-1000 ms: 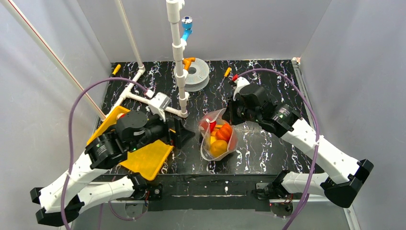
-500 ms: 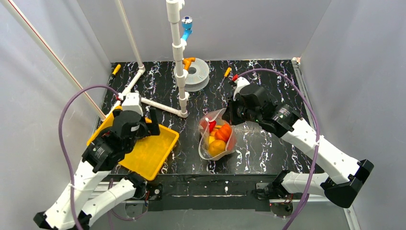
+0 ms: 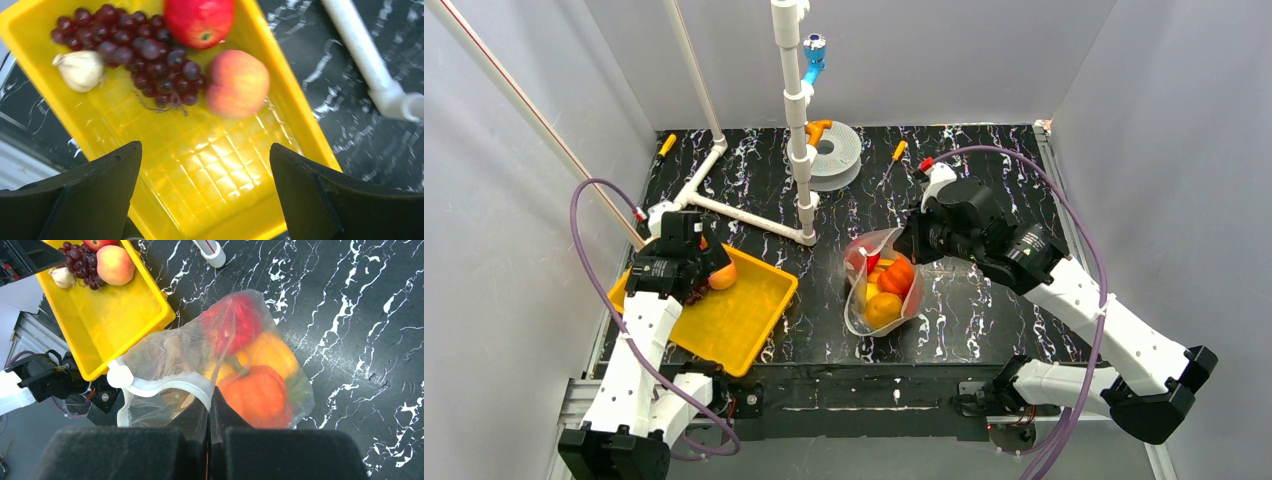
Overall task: Place the food in the zip-top bag and seal the zipper
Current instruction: Pick up the fake vegetable from the bin.
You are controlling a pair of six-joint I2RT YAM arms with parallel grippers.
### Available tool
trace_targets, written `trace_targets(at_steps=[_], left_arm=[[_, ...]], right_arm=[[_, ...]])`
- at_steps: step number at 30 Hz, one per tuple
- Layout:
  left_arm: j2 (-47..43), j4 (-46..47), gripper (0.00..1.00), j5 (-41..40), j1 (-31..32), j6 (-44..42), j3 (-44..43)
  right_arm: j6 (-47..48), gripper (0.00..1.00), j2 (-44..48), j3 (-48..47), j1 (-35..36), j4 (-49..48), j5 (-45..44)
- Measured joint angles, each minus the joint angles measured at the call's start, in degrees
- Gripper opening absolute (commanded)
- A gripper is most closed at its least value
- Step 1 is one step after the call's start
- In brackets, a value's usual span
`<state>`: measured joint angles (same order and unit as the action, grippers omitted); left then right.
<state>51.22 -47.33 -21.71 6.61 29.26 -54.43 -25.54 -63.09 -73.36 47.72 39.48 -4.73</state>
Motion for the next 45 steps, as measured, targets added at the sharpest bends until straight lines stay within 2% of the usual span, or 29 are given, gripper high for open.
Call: trace_targets(at_steps=[9,11,16,24,32,35,39,45], left_arm=[[0.04,3.43,0.99,-15.65,-5.55,5.01,7.34],[1.9,4.66,0.92,-17.66,-9.75,5.57,8.26],[10.32,6.36,0.71,-18.8,-19.56,8.37,8.28],[24.81,9.42,0.69,-19.87,-23.41,10.34,6.86],[32.24,11.61,0.7,-19.3,-26.29,9.01,2.21],[34.53,12.52,0.65,-19.15,-27.12,8.83,1.38],[35.87,12.92,0.43,-18.4,-27.87,9.55,1.4],[36.04,13.29,0.38,-17.94,-28.44,10.29,1.4]], right_arm=[[0.0,0.01,0.02,1.05,0.0,0.2,0.02],[0.04,0.01,0.02,1.05,0.0,0.17,0.02],[0.24,0.01,0.04,1.14,0.0,0.02,0.04],[0.48,0.01,0.04,1.16,0.0,-0.26,0.02],[1.2,0.01,-0.26,1.16,0.0,-0.26,0.02],[1.49,0.01,-0.76,1.16,0.0,-0.24,0.0],[1.73,0.01,-0.94,1.16,0.0,-0.24,-0.02],[1.75,0.01,-1.57,1.14,0.0,-0.26,0.02]])
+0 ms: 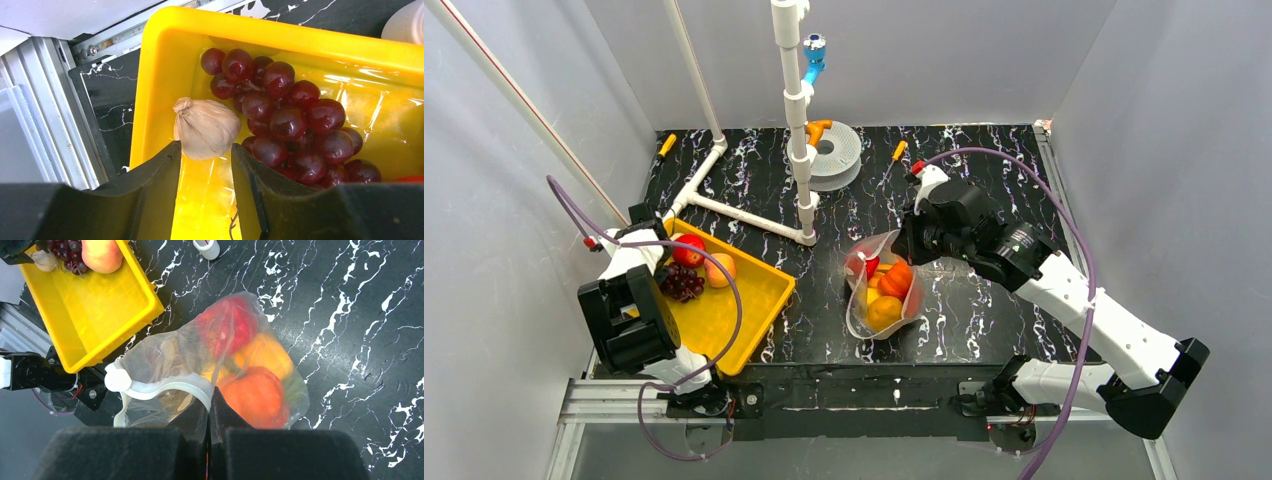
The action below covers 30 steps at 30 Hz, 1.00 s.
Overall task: Place the food in the zip-top bag and seal the zipper
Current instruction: Pick up the fake vegetable from the bin.
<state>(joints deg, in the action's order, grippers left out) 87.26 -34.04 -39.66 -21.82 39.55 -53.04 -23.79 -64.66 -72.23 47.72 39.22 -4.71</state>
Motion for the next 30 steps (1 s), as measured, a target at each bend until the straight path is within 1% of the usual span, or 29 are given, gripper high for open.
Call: trace_targets(at_steps=[1,4,13,17,25,26,29,30], left_arm=[[0.0,0.11,0.36,0.0,-0.07,0.0,0.0],[0.0,0.11,0.35,-0.04,-0.11,0.02,0.0],[-1.44,-0.04,0.45,-2.4,-0.13,0.11,0.0],[-1.44,-0.33,0.46,-2.93,-0.24,0.37,0.0],[2.14,-0.52,0.5,-0.9,-2.69,2.1,-0.31],[2.67,-0.55,0.53,-0.33,-2.86,2.32,-0.31],[4.48,-0.96,0.68,1.16,-3.21,3.39,-0.39],[5.11,-1.09,0.68,1.57,-3.26,4.02,-0.5]], right_arm=[[0.0,0.01,-0.2,0.0,0.0,0.02,0.0],[-0.02,0.01,-0.7,0.0,0.0,0.0,0.04],[0.0,0.01,-1.4,-0.02,0.0,0.0,0.24],[-0.02,0.01,-1.4,-0.04,0.0,0.0,0.39],[-0.02,0.01,-1.38,-0.04,0.0,0.0,0.37],[-0.02,0.01,-1.38,-0.04,0.0,0.0,0.37],[-0.04,0.01,-1.38,-0.04,0.0,0.0,0.39],[-0.04,0.01,-1.38,-0.04,0.0,-0.02,0.42]])
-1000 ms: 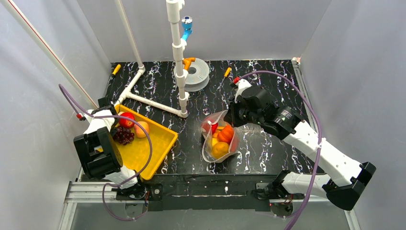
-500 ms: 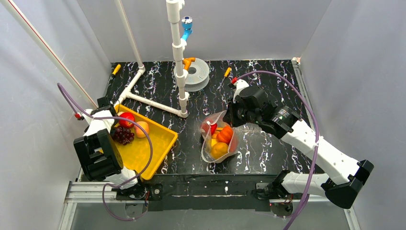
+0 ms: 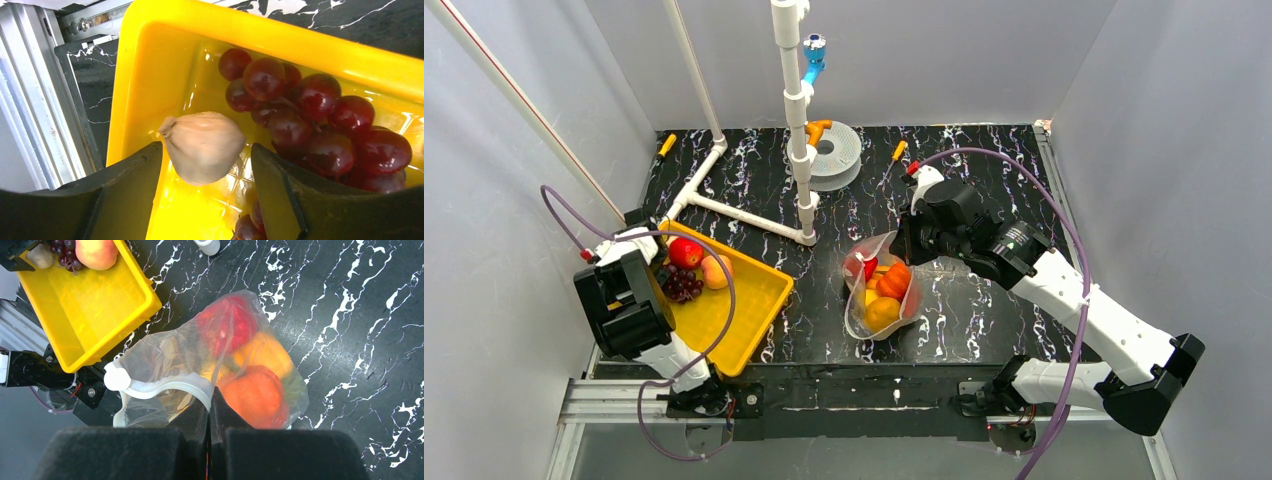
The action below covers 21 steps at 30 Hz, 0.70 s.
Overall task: Place the food in the zip-top bag and seal the zipper
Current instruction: Pick up the fake vegetable from the bin.
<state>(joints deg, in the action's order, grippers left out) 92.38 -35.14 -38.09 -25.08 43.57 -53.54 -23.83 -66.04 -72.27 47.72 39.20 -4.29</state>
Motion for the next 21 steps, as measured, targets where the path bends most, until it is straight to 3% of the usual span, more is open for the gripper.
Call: trace_targets(at_steps=[11,21], left_arm=[[0.24,-1.77,0.34,1.11,-0.37,1.42,-1.29],[-8.11,-2.25,0.26,1.88,0.63,0.96,-0.42]], right_arm=[[0.0,0.01,0.0,0.0,0.0,0.0,0.0],[-0.02,0.01,0.0,0.0,0.0,-0.04,0.02]])
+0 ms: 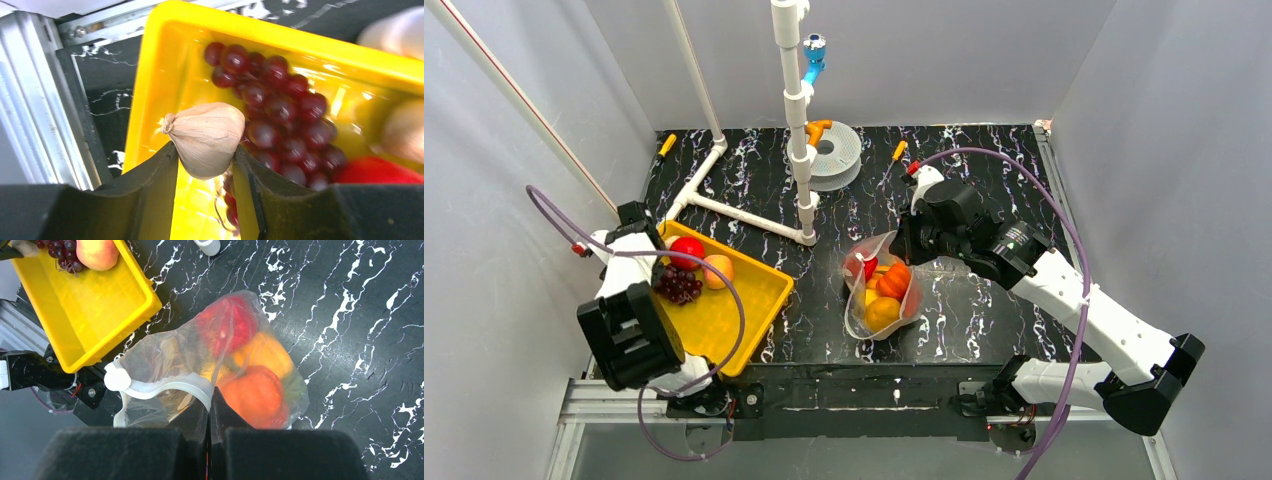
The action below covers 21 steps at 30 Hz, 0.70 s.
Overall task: Place the food in the zip-top bag and seal the zipper
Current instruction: Pick up the fake vegetable from the bin, then place the fake vegetable in the zipper food storage bag.
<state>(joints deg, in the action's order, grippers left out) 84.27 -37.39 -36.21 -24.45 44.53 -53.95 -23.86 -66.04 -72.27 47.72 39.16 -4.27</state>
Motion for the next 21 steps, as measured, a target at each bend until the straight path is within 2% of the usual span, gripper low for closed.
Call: trace_targets(at_steps=[3,6,9,13,17,21], left_arm=[[-4.85,0.09,0.21,3.06,2.34,-0.92,0.02],[-11.02,0.98,0.21,7.06,7.72,-3.63,0.02],[-17.97,1.36,0.24,14.45,13.9,-6.1,-0.02],[-29.46,2.47,0.24,32.09,16.13,-7.65,0.15],[-43.39,14.58,0.26,57.07,16.59,-4.59,5.42],[-49.72,27.78,0.27,73.57,21.09,2.43,10.56]], right_arm=[[0.0,0.01,0.0,0.0,0.0,-0.11,0.02],[0.0,0.01,0.0,0.0,0.0,-0.17,0.0],[0.0,0.01,0.0,0.0,0.0,-0.09,0.0],[-0.2,0.01,0.0,0.0,0.0,-0.09,0.0],[-0.52,0.01,-0.04,0.0,0.0,-0.15,0.33],[-1.03,0.01,-0.35,-0.07,0.0,-0.22,0.9]])
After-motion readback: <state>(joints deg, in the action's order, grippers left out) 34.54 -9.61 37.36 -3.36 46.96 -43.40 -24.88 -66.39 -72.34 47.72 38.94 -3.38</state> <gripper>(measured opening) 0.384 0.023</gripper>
